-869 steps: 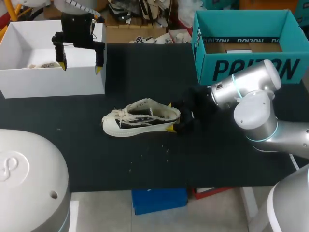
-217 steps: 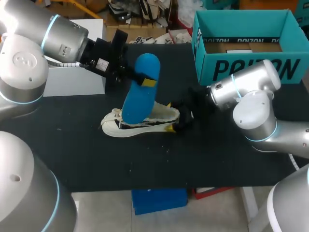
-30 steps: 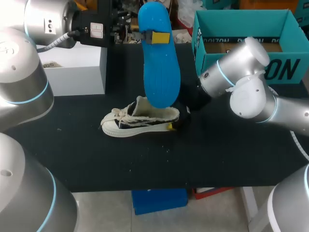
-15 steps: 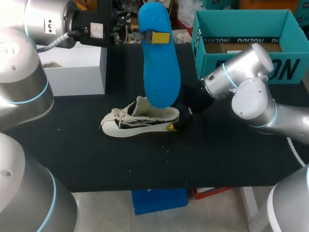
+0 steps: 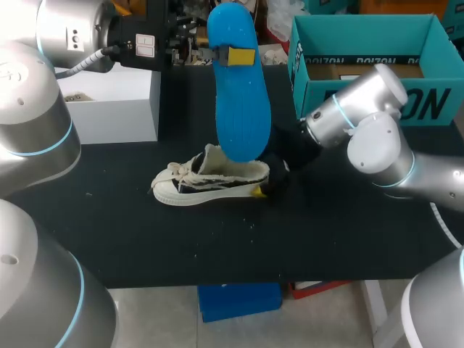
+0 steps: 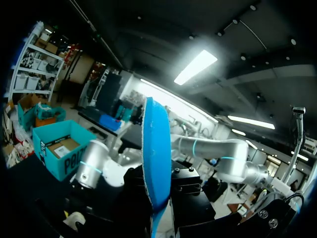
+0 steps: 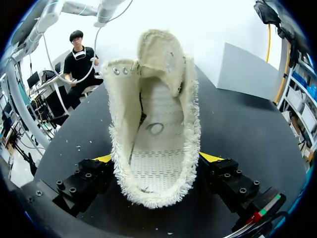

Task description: Take the shoe out of the shoebox, open the shoe tongue, remove and reinsert the insole, then place the shoe into the shoebox

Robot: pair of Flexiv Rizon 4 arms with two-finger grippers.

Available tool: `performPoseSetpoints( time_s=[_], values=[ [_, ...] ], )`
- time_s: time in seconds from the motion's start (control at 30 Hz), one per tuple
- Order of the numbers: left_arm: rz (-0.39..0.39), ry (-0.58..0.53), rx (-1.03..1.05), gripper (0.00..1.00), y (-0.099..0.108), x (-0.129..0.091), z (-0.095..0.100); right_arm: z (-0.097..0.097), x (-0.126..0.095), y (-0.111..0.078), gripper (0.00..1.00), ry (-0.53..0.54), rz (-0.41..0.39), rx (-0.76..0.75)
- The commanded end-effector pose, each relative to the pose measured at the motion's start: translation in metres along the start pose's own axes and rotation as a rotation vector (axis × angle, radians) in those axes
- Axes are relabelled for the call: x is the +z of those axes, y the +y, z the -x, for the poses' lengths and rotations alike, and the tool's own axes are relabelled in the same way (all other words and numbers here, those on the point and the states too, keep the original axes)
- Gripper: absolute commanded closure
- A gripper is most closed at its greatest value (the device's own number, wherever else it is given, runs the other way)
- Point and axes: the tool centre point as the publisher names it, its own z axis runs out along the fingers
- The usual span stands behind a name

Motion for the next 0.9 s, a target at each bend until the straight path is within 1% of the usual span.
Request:
performPoseSetpoints(
  time_s=[0.03, 0.13, 0.3, 0.37, 0.43, 0.67, 0.7, 0.73, 0.8, 0.9],
  values=[
    [0.000, -0.003, 0.000, 1.00, 0.001, 0.001, 0.000, 0.004, -0.008, 0.006, 0.00, 0.024, -0.084, 0.012],
    [0.000, -0.003, 0.000, 1.00, 0.001, 0.001, 0.000, 0.005, -0.017, 0.009, 0.00, 0.029, -0.215, 0.031],
    [0.000, -0.003, 0.000, 1.00, 0.001, 0.001, 0.000, 0.008, -0.030, 0.016, 0.00, 0.032, -0.509, 0.077],
    [0.000, -0.003, 0.000, 1.00, 0.001, 0.001, 0.000, 0.010, -0.034, 0.020, 0.00, 0.029, -0.593, 0.079],
    [0.000, -0.003, 0.000, 1.00, 0.001, 0.001, 0.000, 0.011, -0.037, 0.025, 0.00, 0.014, -0.646, 0.085],
    [0.000, -0.003, 0.000, 1.00, 0.001, 0.001, 0.000, 0.017, -0.041, 0.033, 0.00, -0.026, -0.775, 0.096],
    [0.000, -0.003, 0.000, 1.00, 0.001, 0.001, 0.000, 0.018, -0.041, 0.036, 0.00, -0.038, -0.817, 0.099],
    [0.000, -0.003, 0.000, 1.00, 0.001, 0.001, 0.000, 0.019, -0.041, 0.037, 0.00, -0.044, -0.832, 0.101],
    [0.000, -0.003, 0.000, 1.00, 0.001, 0.001, 0.000, 0.020, -0.040, 0.040, 0.00, -0.064, -0.894, 0.121],
    [0.000, -0.003, 0.000, 1.00, 0.001, 0.001, 0.000, 0.022, -0.040, 0.044, 0.00, -0.102, -0.942, 0.132]
  ],
)
